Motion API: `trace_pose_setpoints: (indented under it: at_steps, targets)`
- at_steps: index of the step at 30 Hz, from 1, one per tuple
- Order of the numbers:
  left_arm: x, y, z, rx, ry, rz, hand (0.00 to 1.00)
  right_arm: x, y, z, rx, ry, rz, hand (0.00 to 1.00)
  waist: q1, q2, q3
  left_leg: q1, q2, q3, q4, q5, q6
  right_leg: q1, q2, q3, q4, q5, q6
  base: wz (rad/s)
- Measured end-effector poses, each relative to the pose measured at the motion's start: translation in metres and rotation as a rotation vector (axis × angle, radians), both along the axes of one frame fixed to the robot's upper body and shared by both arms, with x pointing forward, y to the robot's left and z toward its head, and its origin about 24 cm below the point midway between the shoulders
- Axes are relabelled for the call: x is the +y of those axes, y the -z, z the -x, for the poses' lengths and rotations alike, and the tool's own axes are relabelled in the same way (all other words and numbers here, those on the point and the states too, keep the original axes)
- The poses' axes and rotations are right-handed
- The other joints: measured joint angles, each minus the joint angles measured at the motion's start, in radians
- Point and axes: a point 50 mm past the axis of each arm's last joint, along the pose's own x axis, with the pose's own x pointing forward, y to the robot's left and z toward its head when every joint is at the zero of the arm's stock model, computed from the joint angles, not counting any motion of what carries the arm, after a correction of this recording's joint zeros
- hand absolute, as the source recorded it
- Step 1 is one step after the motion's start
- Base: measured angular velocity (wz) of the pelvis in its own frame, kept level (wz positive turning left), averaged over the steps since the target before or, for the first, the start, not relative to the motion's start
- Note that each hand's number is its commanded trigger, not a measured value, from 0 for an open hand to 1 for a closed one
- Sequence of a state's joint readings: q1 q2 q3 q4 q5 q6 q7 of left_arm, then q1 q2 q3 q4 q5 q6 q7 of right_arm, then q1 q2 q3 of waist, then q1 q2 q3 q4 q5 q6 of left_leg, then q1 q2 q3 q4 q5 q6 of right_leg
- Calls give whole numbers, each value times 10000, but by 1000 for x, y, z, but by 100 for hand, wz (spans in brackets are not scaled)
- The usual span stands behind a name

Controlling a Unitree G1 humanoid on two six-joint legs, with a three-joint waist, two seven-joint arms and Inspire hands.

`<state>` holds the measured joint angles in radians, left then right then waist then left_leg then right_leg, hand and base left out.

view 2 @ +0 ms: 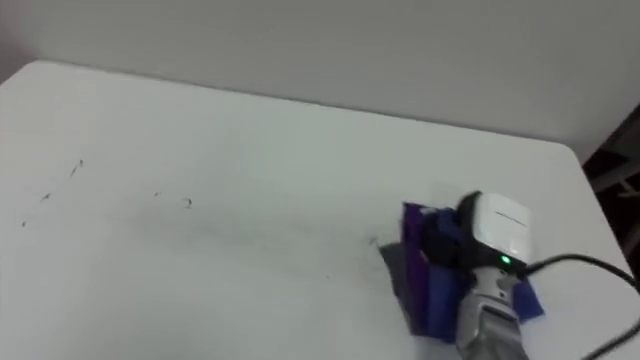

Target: Wipe table

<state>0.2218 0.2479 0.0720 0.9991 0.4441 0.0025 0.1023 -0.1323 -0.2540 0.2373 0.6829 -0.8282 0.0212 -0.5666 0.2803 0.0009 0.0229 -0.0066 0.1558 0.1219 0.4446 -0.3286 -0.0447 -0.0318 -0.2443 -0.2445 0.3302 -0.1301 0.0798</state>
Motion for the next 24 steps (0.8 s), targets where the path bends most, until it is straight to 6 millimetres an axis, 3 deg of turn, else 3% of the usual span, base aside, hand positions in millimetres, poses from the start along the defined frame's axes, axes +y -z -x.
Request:
trace_pose_setpoints:
  at_steps: [1,2,3,4,5,6,7,9,11,12,15,19,23,24]
  targets:
    - [0,0,0,-16,12,-19,0,1,-1,-1,-75,-91,-67,0,2,-28,11,-9,33,-169,-17,5,-111,62,12,-3,-121,257,-4,77]
    - [3,-1,4,68,-23,-105,0,7,-5,-4,-209,-368,-217,0,43,-126,28,32,91,-348,-78,9,-334,135,29,-124,-224,464,404,43]
    - [0,1,6,237,-95,-45,0,10,-9,-7,-309,-639,-264,0,66,-21,38,88,187,-473,-165,47,-622,219,231,-222,-199,116,634,24]
    - [-5,3,6,253,-114,100,0,10,-12,-11,-443,-725,-273,0,89,31,54,103,262,-470,-279,115,-745,201,313,-365,-197,21,605,0]
    - [-20,7,4,191,-130,505,0,9,-20,-17,-731,-831,-265,0,108,227,154,67,344,-442,-516,326,-897,55,377,-525,-129,-25,481,-11]
    - [-28,9,6,201,12,704,0,12,-25,-20,-945,-976,-306,0,88,177,152,28,347,-418,-808,619,-956,-227,345,-646,58,-56,366,-6]
    - [-29,9,5,167,129,715,0,13,-24,-19,-916,-1028,-361,0,65,191,118,50,355,-426,-948,741,-984,-288,332,-703,160,-96,305,8]
    - [-28,8,11,211,81,608,0,16,-12,-9,-341,-1147,-491,0,-65,63,-103,331,451,-419,-1366,1059,-1135,-171,372,-915,355,-410,150,19]
    - [-27,8,14,267,35,565,0,12,-5,1,34,-984,-538,0,-260,-70,-206,412,528,-423,-1480,1179,-1217,-65,368,-1142,511,-715,180,30]
    - [-27,8,22,487,-34,540,0,10,0,7,233,-928,-617,0,-398,-196,-294,501,601,-478,-1622,1235,-1308,36,447,-1223,528,-804,184,25]
    - [-31,10,32,888,-172,589,0,-1,5,19,367,-495,-754,0,-827,-234,-337,602,659,-694,-1762,1319,-1422,219,557,-1391,488,-810,137,16]
    - [-29,8,33,787,-159,510,0,-14,6,30,88,60,-1029,0,-1210,100,-332,792,531,-712,-1793,1327,-1428,377,589,-1188,481,-773,160,-1]
    - [-26,4,29,356,-49,232,0,-22,1,40,-374,290,-1268,0,-1577,310,-265,990,178,-639,-2089,1502,-1168,276,596,-263,213,-622,170,-4]
    - [-25,3,29,250,-77,134,0,-22,0,42,-399,245,-1289,0,-1654,306,-298,1064,88,-523,-2183,1536,-1114,276,594,20,108,-567,220,-18]
